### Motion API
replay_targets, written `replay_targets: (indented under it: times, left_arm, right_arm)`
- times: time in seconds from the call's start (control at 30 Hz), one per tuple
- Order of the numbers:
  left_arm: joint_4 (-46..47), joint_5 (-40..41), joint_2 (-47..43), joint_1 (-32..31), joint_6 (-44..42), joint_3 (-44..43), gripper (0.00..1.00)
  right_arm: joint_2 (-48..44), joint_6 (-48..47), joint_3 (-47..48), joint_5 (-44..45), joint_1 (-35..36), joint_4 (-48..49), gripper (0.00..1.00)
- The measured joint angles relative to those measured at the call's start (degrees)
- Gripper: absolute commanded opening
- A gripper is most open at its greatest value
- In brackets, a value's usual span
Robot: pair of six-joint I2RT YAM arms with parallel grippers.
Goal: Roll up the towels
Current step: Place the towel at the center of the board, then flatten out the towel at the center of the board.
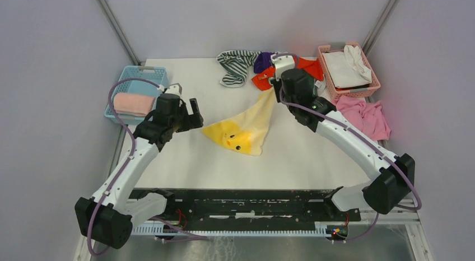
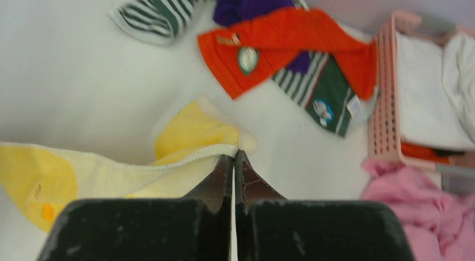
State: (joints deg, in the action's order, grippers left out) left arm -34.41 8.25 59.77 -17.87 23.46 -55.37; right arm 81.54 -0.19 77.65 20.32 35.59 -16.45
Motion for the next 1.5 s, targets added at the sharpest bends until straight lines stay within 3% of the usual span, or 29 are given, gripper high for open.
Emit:
replay_targets:
  times: [0.23, 0.47, 0.63, 0.8, 1.0, 1.03, 1.33, 1.5]
  left_arm:
    - [1.4, -5.68, 9.6, -0.02, 4.63, 3.48, 0.95]
    - [4.94, -5.27, 20.24, 0.0, 9.99, 3.69, 0.94]
    - [8.22, -5.33, 27.39, 0.0, 13.07, 2.01, 0.86]
    - [10.71, -5.25, 34.38, 0.0, 14.73, -1.64, 0.62]
    - [11.87, -4.28, 40.94, 0.0, 15.37, -7.02, 0.07]
    - [11.69, -4.04, 41.79, 0.0, 15.34, -8.39, 0.03]
    - [8.79, 1.01, 42.75, 1.03, 13.25, -27.96, 0.03]
    - [10.23, 6.08, 32.72, 1.27, 12.31, -25.7, 0.06]
  right_arm:
    - [-5.73, 9.18, -15.45, 9.01, -0.15, -4.35, 0.0]
    - [-5.81, 15.1, -23.82, 5.75, -0.13, -5.75, 0.01]
    - [-5.81, 16.85, -24.44, 2.91, -0.13, -5.4, 0.01]
    - [-5.81, 17.42, -24.94, 1.42, -0.13, -4.76, 0.01]
    - [-5.57, 17.42, -24.96, 2.34, -0.15, -4.0, 0.01]
    - [-5.31, 17.42, -24.79, 2.97, -0.26, -4.09, 0.01]
    - [-2.27, 16.59, -13.03, 5.86, -8.07, -5.35, 0.01]
    - [-5.38, 15.1, -9.57, 4.98, -10.69, -4.31, 0.01]
